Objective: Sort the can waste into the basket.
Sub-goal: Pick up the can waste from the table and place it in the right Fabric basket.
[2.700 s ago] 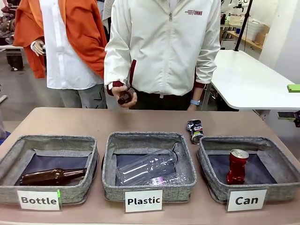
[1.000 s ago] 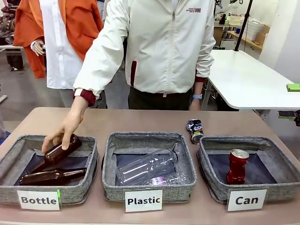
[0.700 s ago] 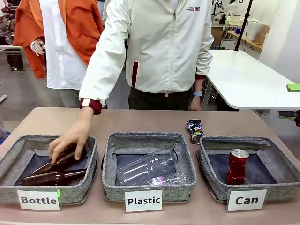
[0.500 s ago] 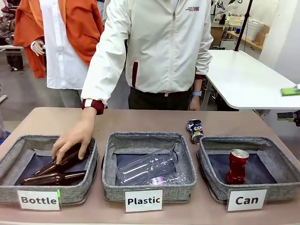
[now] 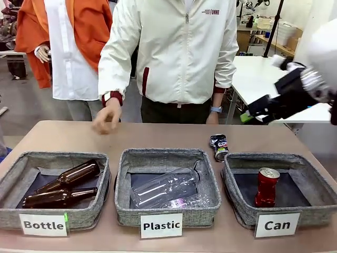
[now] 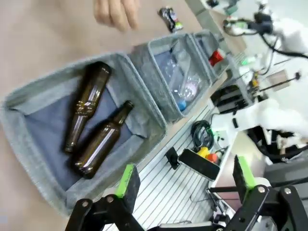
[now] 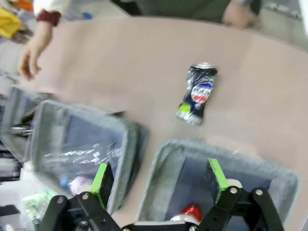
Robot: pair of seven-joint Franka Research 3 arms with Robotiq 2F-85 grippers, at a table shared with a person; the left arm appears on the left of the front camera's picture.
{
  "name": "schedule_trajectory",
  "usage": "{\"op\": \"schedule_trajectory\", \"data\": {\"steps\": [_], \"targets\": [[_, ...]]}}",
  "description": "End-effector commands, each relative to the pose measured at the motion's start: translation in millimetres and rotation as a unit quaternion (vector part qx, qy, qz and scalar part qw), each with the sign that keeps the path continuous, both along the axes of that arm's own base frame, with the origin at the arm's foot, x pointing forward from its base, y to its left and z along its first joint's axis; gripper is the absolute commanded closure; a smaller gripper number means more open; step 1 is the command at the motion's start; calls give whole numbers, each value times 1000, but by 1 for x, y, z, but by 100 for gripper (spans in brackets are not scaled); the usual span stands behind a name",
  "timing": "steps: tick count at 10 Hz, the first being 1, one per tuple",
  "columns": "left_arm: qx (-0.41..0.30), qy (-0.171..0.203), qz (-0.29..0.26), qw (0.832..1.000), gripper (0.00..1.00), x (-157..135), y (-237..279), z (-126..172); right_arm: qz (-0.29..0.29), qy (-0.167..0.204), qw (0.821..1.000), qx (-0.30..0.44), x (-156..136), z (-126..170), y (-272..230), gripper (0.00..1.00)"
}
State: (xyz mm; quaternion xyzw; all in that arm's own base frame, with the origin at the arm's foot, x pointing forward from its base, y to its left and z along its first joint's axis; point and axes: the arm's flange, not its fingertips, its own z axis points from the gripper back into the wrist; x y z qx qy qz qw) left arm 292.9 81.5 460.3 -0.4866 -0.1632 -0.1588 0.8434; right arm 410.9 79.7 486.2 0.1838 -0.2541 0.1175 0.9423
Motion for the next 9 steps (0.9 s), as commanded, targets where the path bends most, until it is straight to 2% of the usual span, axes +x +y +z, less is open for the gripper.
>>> {"op": "schedule_trajectory", "data": {"steps": [1,2,4,5,6,7,9], "targets": [[14,9,-10,1000,0,7,-33,-3,-46,-25,998,-37,33,-24,26,0],[7,9,-24,1000,0,13,-52,-9,0,0,1000,0,0,0,0,0],[-3,-26,-21,999,0,21,-78,-16,0,0,1000,0,0,0,0,0],[-12,-25,17,999,0,23,-82,-17,-2,-15,1000,-22,16,-16,15,0],[8,-10,-33,999,0,29,-64,-2,-23,5,998,-56,28,-27,16,0],[8,-10,-33,999,0,29,-64,-2,-47,33,996,-72,67,-48,29,0],[8,-10,-33,999,0,29,-64,-2,-64,66,992,-88,117,-72,42,0]]}}
